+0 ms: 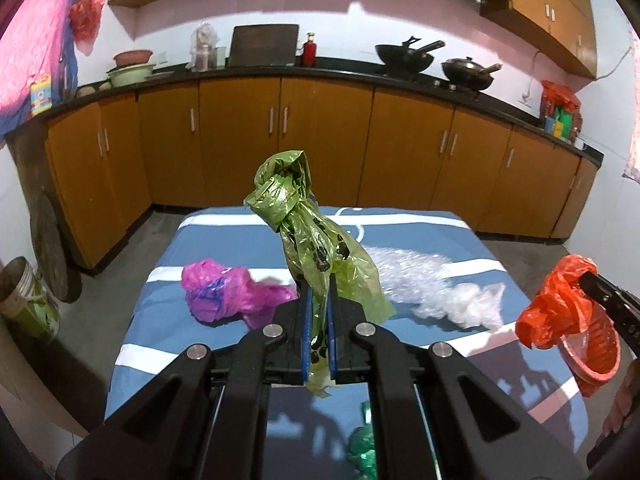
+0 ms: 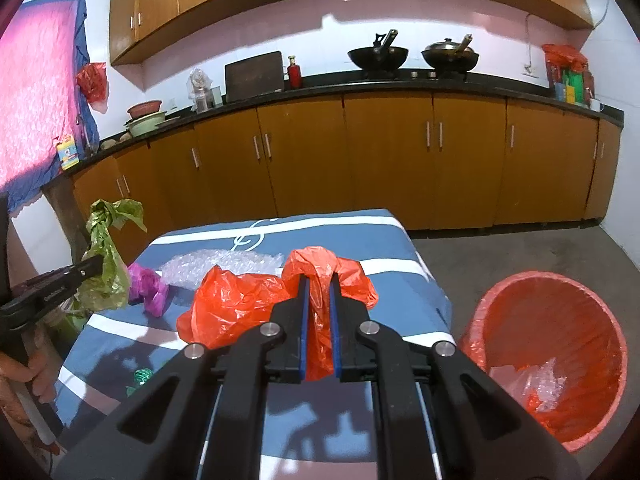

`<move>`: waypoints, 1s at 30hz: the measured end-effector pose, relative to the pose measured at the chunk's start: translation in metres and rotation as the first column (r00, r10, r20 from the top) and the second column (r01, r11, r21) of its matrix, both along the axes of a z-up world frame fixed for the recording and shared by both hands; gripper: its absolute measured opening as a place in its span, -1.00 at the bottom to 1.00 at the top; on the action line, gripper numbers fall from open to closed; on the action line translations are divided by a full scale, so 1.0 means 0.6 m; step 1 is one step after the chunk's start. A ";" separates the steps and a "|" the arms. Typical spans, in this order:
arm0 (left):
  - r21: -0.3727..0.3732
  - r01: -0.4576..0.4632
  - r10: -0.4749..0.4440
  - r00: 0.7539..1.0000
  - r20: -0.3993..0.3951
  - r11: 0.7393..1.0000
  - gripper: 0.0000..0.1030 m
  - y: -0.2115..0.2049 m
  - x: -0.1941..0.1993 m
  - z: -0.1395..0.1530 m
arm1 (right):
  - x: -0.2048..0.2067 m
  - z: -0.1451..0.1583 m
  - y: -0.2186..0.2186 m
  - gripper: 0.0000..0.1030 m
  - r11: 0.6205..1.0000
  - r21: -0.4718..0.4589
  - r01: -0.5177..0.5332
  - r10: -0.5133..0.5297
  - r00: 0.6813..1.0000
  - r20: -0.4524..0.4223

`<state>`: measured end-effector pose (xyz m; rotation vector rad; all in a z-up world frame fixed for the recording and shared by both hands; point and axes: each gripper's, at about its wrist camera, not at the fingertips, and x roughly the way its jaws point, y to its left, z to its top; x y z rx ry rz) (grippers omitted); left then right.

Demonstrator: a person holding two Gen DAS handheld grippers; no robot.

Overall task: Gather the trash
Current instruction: 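Carry the red and green bags over the orange wastebasket with both tools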

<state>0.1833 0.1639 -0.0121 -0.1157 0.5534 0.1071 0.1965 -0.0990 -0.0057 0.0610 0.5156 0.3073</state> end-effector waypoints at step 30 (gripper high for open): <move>0.011 0.261 -0.261 0.965 0.032 0.965 -0.88 -0.217 -0.008 0.040 | -0.055 0.030 -0.177 -0.80 0.978 -0.006 0.210 -0.209 0.976 0.056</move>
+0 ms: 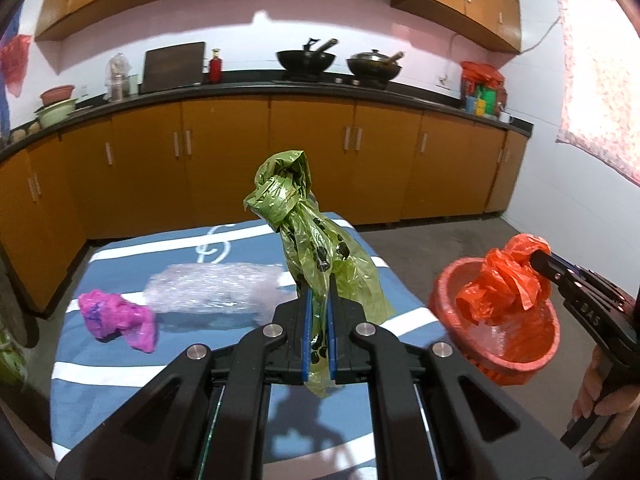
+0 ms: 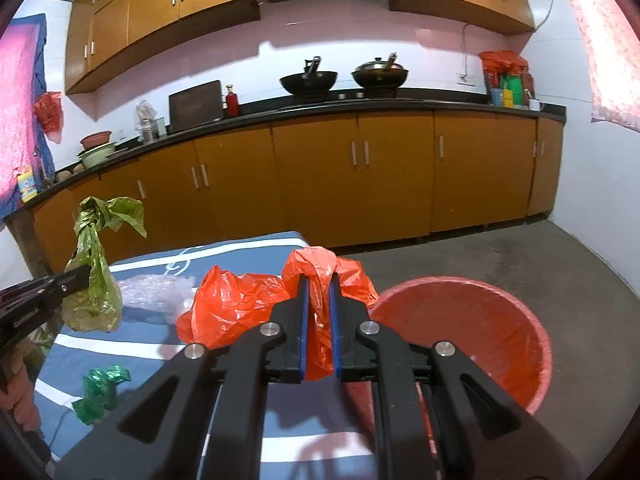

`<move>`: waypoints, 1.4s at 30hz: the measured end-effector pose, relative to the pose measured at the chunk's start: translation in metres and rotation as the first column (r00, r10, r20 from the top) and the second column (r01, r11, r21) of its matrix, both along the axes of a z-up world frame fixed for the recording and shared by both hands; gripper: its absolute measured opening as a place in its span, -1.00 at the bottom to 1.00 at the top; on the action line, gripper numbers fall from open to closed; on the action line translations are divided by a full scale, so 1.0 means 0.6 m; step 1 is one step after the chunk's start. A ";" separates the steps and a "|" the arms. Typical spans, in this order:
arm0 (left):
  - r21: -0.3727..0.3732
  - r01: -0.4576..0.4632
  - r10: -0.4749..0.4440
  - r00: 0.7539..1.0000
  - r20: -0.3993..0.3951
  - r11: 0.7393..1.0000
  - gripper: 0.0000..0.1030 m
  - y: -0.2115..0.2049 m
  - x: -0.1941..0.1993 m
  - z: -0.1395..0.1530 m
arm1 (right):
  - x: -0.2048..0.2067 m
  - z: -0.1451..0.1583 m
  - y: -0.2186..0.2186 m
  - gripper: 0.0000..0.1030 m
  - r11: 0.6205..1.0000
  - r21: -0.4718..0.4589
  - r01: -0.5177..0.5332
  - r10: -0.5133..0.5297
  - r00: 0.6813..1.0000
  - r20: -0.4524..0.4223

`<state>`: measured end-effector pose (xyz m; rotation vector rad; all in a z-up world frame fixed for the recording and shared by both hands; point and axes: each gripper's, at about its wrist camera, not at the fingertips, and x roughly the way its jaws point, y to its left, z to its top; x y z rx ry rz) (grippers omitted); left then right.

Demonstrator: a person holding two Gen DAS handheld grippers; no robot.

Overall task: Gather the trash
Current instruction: 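Carry the red and green bags over the orange wastebasket with both tools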

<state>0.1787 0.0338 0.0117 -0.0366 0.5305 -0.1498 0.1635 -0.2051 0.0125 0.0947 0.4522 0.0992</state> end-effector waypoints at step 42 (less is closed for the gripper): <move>-0.004 0.444 -0.442 0.890 -0.116 0.896 -0.88 -0.346 0.089 -0.075 | 0.036 -0.093 -0.264 -0.80 0.938 -0.051 0.344 -0.347 0.933 -0.092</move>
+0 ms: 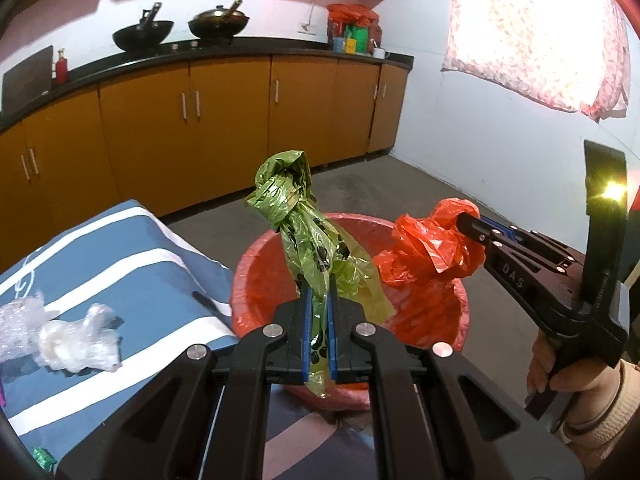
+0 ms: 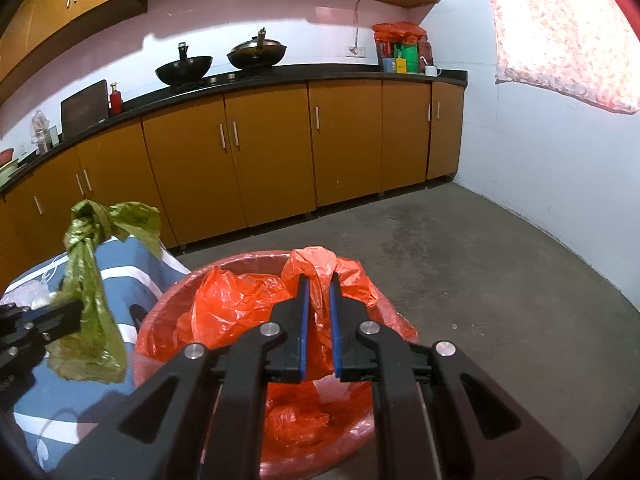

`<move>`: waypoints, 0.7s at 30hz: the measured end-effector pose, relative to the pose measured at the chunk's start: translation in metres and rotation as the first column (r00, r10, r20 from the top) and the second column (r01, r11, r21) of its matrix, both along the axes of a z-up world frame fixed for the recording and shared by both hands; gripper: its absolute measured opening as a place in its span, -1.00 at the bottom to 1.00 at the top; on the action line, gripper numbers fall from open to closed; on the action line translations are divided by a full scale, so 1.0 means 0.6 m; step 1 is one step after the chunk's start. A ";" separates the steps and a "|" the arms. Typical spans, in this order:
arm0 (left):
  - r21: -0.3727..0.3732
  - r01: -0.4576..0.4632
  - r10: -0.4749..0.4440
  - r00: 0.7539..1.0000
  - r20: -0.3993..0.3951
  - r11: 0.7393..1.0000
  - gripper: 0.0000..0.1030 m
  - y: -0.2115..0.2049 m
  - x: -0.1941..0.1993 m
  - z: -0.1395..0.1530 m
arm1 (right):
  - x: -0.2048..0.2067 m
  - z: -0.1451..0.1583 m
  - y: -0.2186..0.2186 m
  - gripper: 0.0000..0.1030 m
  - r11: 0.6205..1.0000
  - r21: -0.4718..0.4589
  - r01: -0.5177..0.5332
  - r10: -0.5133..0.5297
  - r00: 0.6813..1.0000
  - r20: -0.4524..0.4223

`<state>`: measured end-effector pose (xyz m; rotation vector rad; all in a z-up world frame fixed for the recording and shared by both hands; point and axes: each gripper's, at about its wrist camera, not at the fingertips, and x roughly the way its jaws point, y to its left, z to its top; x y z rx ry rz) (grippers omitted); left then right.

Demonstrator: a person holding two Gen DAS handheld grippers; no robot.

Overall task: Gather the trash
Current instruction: 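Carry the red and green bags over the orange wastebasket with both tools, then open both tools to drop the bags into the wastebasket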

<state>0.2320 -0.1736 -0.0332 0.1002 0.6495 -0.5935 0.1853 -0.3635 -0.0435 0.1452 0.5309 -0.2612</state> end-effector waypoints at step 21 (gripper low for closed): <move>0.017 0.022 -0.021 0.998 -0.067 1.000 -0.30 -0.015 0.026 -0.035 | 0.007 -0.010 -0.017 -0.49 0.999 0.037 -0.017 0.017 1.000 0.003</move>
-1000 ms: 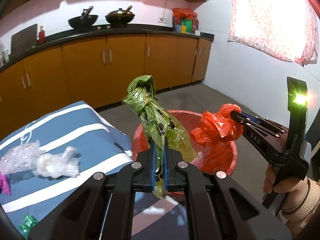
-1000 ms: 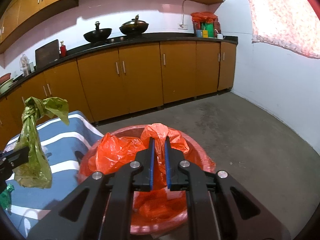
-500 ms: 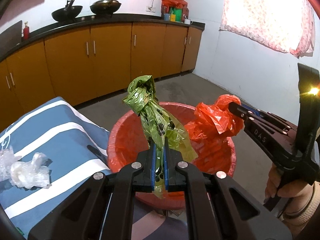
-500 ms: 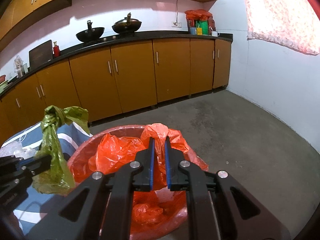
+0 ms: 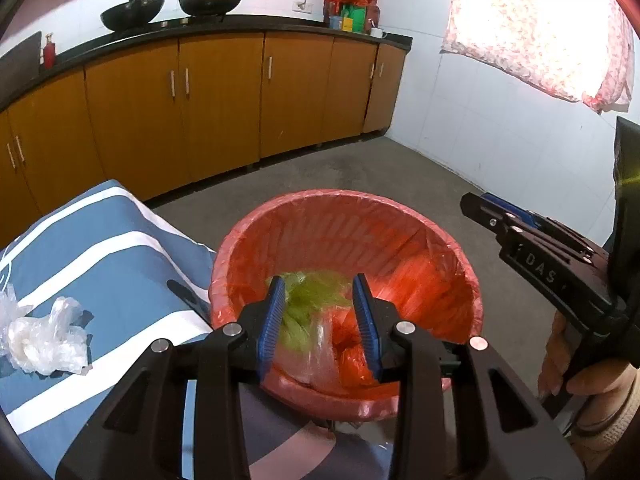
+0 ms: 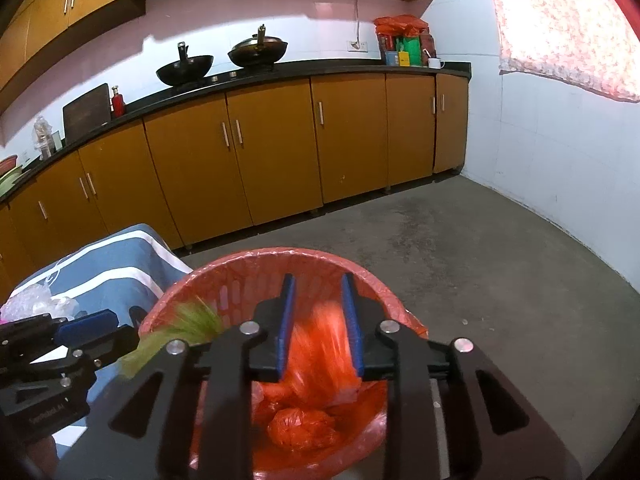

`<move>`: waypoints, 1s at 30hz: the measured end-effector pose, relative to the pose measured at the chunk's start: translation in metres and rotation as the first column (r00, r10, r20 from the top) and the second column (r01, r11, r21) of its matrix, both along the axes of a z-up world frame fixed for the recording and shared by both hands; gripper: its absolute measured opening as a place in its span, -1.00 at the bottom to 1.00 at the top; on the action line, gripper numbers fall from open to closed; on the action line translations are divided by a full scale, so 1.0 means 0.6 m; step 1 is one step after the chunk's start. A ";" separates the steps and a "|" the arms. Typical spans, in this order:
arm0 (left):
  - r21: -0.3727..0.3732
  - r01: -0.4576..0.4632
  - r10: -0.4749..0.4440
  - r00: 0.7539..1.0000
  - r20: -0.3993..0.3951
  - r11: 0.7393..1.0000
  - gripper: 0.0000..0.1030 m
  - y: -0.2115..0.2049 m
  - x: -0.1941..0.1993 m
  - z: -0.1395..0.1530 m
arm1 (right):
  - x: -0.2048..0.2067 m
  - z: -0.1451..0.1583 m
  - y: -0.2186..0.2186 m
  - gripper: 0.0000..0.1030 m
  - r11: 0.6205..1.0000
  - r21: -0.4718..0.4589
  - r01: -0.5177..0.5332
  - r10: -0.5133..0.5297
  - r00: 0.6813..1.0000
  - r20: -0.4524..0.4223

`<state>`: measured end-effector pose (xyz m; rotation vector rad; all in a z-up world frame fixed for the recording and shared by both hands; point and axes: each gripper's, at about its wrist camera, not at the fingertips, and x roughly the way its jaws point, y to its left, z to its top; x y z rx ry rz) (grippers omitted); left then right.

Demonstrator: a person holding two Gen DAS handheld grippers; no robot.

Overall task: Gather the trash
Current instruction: 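Open both tools to drop the bags into the wastebasket, then move both tools back over the pink and clear bags on the table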

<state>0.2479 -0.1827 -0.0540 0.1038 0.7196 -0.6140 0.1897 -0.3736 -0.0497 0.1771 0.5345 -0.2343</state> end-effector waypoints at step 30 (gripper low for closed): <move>-0.044 -0.596 0.592 0.782 0.193 0.802 -0.07 0.447 -0.113 0.052 | 0.049 0.037 0.333 0.10 0.891 -0.014 -0.453 0.453 0.891 0.013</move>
